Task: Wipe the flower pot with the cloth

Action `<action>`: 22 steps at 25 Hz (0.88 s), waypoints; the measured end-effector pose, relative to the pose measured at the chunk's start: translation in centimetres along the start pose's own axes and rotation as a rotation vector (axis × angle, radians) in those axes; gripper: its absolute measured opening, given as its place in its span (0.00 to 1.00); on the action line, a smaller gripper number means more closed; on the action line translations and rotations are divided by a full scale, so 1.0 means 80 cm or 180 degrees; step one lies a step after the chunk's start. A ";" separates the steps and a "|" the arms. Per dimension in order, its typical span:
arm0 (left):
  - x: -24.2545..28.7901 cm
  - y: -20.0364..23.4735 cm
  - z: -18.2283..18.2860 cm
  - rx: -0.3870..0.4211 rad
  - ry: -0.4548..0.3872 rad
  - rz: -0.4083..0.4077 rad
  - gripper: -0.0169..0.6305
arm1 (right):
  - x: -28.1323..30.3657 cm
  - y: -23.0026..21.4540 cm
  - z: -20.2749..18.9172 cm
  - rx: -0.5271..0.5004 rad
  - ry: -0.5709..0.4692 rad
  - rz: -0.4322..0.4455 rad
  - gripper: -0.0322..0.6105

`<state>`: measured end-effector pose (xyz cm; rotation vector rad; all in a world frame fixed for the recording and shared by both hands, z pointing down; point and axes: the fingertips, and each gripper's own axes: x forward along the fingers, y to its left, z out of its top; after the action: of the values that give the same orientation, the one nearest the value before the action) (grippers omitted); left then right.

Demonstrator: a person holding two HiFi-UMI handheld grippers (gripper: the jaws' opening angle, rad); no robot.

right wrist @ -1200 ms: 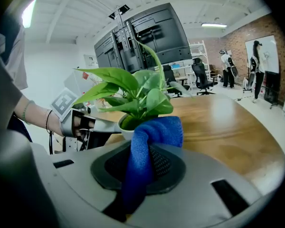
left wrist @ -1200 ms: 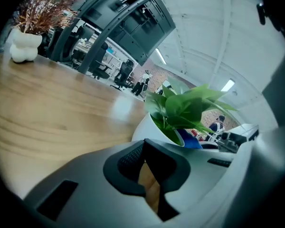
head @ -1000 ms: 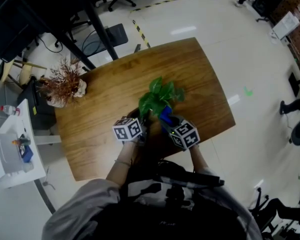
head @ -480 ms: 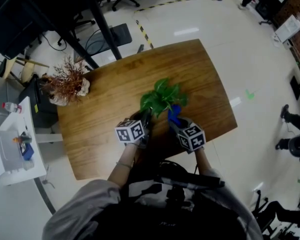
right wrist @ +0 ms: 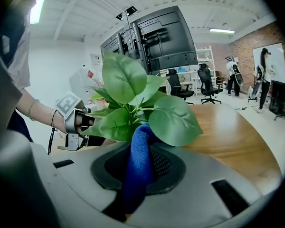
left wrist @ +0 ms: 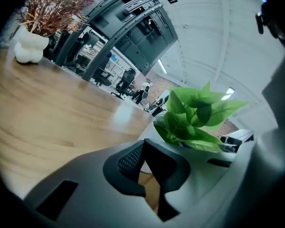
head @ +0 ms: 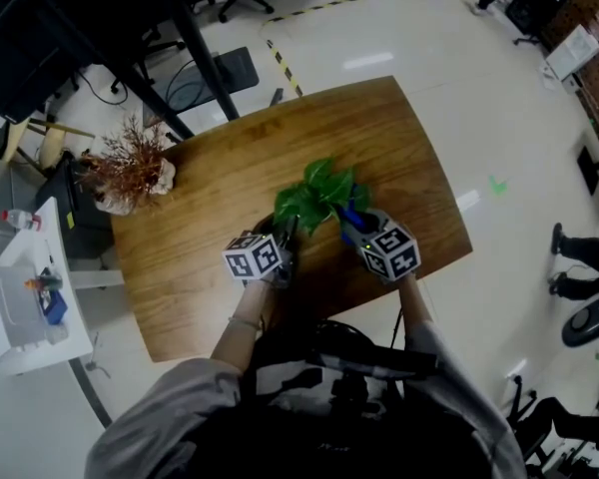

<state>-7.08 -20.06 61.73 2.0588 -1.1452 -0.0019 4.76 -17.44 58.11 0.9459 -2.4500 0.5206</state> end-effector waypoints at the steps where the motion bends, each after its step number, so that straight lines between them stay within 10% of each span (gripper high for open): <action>1: 0.001 0.000 0.002 0.0004 -0.0027 -0.0032 0.03 | 0.004 0.004 -0.001 -0.0019 0.0026 0.0028 0.14; 22: -0.017 0.007 -0.009 0.0046 0.0103 0.0258 0.04 | 0.031 0.076 -0.065 0.0070 0.0397 0.0287 0.14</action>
<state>-8.05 -18.81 62.09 2.0165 -1.2114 0.0792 0.29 -11.97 62.65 0.7899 -2.3870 0.6196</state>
